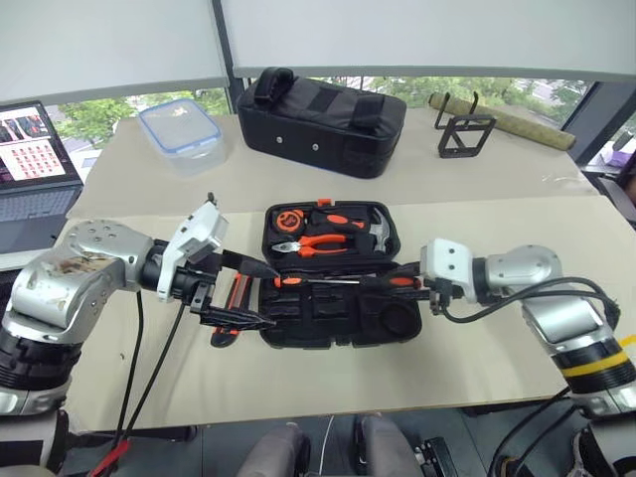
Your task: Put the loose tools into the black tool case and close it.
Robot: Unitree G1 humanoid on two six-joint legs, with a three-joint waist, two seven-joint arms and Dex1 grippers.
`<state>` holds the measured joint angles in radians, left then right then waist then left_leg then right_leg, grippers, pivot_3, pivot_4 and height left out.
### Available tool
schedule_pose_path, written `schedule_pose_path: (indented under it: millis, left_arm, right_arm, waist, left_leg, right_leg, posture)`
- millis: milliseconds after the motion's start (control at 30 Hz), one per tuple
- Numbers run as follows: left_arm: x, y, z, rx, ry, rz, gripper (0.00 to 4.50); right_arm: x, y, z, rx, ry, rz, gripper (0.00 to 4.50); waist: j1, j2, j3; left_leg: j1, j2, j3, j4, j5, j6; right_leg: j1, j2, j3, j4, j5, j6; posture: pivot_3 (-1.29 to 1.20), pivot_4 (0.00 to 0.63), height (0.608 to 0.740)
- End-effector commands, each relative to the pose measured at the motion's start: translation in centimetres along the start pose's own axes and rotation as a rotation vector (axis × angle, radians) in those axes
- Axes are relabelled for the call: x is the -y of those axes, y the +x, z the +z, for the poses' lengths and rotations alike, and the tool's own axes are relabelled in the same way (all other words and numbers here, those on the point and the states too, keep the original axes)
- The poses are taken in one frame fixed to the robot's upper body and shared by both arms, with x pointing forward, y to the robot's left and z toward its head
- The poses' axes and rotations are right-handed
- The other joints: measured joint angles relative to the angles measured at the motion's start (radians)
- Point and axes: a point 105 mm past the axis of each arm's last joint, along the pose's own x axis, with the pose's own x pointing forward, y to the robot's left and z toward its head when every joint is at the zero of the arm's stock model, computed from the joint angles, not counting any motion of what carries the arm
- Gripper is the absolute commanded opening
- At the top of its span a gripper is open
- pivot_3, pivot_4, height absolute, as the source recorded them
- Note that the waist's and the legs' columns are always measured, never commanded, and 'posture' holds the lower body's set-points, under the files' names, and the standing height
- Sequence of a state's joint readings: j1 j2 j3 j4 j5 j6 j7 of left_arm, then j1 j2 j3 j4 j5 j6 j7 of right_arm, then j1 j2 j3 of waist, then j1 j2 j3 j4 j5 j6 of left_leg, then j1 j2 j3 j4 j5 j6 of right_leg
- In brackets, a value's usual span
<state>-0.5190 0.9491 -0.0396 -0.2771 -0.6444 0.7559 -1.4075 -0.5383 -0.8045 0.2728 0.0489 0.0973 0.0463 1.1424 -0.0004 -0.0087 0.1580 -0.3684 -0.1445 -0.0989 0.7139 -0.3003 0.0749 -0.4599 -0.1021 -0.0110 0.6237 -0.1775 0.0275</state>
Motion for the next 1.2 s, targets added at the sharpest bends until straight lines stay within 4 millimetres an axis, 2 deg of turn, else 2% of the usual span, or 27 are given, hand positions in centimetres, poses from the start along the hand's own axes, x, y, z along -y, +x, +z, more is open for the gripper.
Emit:
schedule_pose_path:
  millis: [33,67,133,167,233,300,367,400,567,733,867,1000,1067,1200]
  left_arm:
    - [0.3,-0.3,0.5,-0.017,0.058,0.010,4.50]
    - [0.2,-0.3,0.5,-0.018,0.060,0.013,4.50]
    - [0.2,-0.3,0.6,-0.017,0.064,0.021,4.50]
    - [0.1,-0.3,0.6,-0.015,0.065,0.024,4.50]
    - [0.1,-0.4,0.7,-0.014,0.066,0.026,4.50]
    - [0.1,-0.4,0.6,-0.015,0.066,0.026,4.50]
    - [0.1,-0.4,0.6,-0.014,0.066,0.027,4.50]
    - [0.1,-0.3,0.7,-0.013,0.067,0.028,4.50]
    - [-0.2,-0.2,0.9,-0.007,0.075,0.030,4.50]
    - [-0.4,-0.2,1.1,-0.008,0.087,0.035,4.50]
    - [-0.9,-0.2,0.8,-0.025,0.087,0.061,4.50]
    - [-1.6,-0.4,0.0,-0.054,0.081,0.118,4.50]
    - [-2.1,-0.6,-0.6,-0.074,0.069,0.172,4.50]
    - [-3.3,-2.4,-2.1,-0.090,-0.006,0.364,4.50]
  right_arm:
    - [0.2,0.3,0.2,-0.007,-0.067,0.039,1.04]
    - [0.1,0.4,0.2,-0.005,-0.074,0.041,1.04]
    - [0.4,0.5,0.0,-0.011,-0.070,0.018,2.06]
    - [0.8,0.5,0.3,0.004,-0.059,-0.005,2.28]
    - [1.5,0.3,1.4,0.054,-0.028,-0.037,3.09]
    - [2.2,0.1,2.6,0.103,0.012,-0.061,3.56]
    - [2.8,0.1,3.4,0.133,0.054,-0.078,3.56]
    - [3.0,0.2,3.7,0.144,0.073,-0.083,3.38]
    - [2.8,0.9,4.1,0.147,0.093,-0.045,1.88]
    - [1.9,2.3,3.1,0.096,0.074,0.010,0.13]
    - [-0.5,4.1,2.0,0.031,0.064,0.118,0.06]
    - [-1.4,5.1,0.4,-0.044,0.032,0.123,0.06]
    - [-1.4,5.1,0.7,-0.039,0.030,0.122,0.06]
    - [0.6,3.4,2.6,0.039,0.042,0.021,0.06]
  waist:
    - [-0.001,0.000,0.000]
    - [-0.001,0.000,0.000]
    - [-0.001,0.000,0.000]
    - [-0.001,0.000,0.000]
    - [-0.001,0.000,0.000]
    - [0.000,0.000,0.000]
    - [-0.001,0.000,0.000]
    - [-0.001,0.000,0.000]
    - [0.000,0.000,0.000]
    - [0.001,0.000,0.000]
    - [-0.003,0.000,0.000]
    - [-0.004,0.000,0.000]
    - [-0.005,0.000,0.000]
    - [-0.009,0.000,0.000]
  left_leg:
    - [0.000,0.000,0.000,0.000,0.000,0.000]
    - [0.000,0.000,0.000,0.000,0.000,0.000]
    - [0.000,0.001,0.000,0.000,0.000,0.000]
    - [0.000,0.001,0.000,0.000,0.000,0.000]
    - [0.000,0.001,0.000,0.000,0.000,-0.001]
    - [0.000,0.001,0.000,0.000,0.000,-0.001]
    - [0.000,0.001,0.000,0.000,0.000,-0.001]
    - [0.000,0.001,0.000,0.000,0.000,-0.001]
    - [0.000,0.002,0.000,0.000,-0.001,-0.001]
    - [0.000,0.002,-0.001,0.000,-0.001,-0.001]
    - [0.000,0.002,0.000,-0.001,-0.001,-0.001]
    - [0.000,0.002,0.000,0.000,-0.001,-0.002]
    - [0.001,0.002,0.000,-0.001,-0.001,-0.002]
    - [0.002,0.003,0.000,-0.001,-0.001,-0.002]
  right_leg:
    - [0.000,0.000,0.000,0.000,0.000,0.000]
    - [0.000,0.001,0.000,0.000,0.000,0.000]
    - [0.000,0.001,0.000,0.000,0.000,-0.001]
    - [0.000,0.001,0.000,0.001,0.000,-0.001]
    - [0.000,0.001,0.000,0.000,0.000,-0.001]
    - [0.000,0.002,0.000,0.000,0.000,-0.001]
    - [-0.001,0.002,0.001,0.001,0.000,-0.001]
    - [-0.001,0.002,0.001,0.000,0.000,-0.001]
    - [-0.001,0.003,0.001,0.000,0.000,-0.001]
    - [-0.001,0.002,0.001,0.001,0.000,-0.001]
    - [-0.002,0.003,0.001,0.001,0.000,-0.001]
    - [-0.002,0.003,0.001,0.001,0.000,-0.002]
    - [-0.001,0.004,0.001,0.001,0.000,-0.002]
    - [0.000,0.004,0.001,0.001,-0.001,-0.002]
  posture:
    - [0.00,0.150,0.716]
    - [0.00,0.150,0.716]
    - [0.00,0.150,0.716]
    - [0.00,0.150,0.716]
    - [0.00,0.150,0.716]
    - [0.00,0.150,0.716]
    - [0.00,0.150,0.716]
    - [0.00,0.150,0.716]
    - [0.00,0.150,0.716]
    - [0.00,0.150,0.716]
    - [0.00,0.150,0.716]
    - [0.00,0.150,0.716]
    - [0.00,0.150,0.716]
    - [0.00,0.150,0.716]
